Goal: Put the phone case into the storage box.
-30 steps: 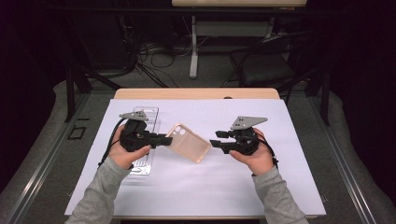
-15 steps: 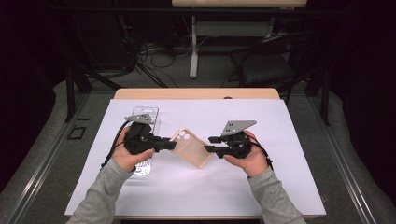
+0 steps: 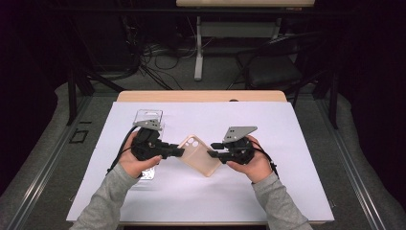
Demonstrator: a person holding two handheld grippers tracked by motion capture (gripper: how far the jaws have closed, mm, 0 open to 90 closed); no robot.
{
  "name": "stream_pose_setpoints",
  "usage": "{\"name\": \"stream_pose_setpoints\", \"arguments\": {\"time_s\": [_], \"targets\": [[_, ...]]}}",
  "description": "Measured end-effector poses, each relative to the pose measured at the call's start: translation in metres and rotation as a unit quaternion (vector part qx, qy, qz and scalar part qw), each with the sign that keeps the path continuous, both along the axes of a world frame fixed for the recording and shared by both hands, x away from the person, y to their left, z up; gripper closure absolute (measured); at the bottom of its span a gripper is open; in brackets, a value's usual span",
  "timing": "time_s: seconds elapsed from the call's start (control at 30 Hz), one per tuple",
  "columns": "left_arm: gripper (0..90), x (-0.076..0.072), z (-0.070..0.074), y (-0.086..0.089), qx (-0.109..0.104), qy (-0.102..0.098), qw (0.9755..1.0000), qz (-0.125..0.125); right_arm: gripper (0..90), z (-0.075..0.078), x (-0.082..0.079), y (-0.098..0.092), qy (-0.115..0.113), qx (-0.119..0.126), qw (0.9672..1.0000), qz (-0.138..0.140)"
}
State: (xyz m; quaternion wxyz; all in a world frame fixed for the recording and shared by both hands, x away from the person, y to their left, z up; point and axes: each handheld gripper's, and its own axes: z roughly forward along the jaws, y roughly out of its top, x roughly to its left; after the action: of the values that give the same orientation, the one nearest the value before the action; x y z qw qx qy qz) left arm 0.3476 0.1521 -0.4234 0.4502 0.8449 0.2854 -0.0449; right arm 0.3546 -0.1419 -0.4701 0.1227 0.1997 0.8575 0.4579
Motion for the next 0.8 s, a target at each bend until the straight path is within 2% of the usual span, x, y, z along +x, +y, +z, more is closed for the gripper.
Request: {"name": "stream_pose_setpoints", "arguments": {"time_s": [0.33, 0.8], "targets": [[80.2, -0.0003, 0.0008, 0.001, 0.001, -0.007, 0.9999, -0.008, 71.8, 0.0009, -0.0003, -0.0015, 0.002, 0.003, 1.0, 0.007], [80.2, -0.0023, 0.0018, -0.0002, 0.007, -0.015, 0.9995, -0.028, 74.8, -0.0003, 0.0, -0.0019, 0.026, 0.01, 0.9991, 0.033]]}}
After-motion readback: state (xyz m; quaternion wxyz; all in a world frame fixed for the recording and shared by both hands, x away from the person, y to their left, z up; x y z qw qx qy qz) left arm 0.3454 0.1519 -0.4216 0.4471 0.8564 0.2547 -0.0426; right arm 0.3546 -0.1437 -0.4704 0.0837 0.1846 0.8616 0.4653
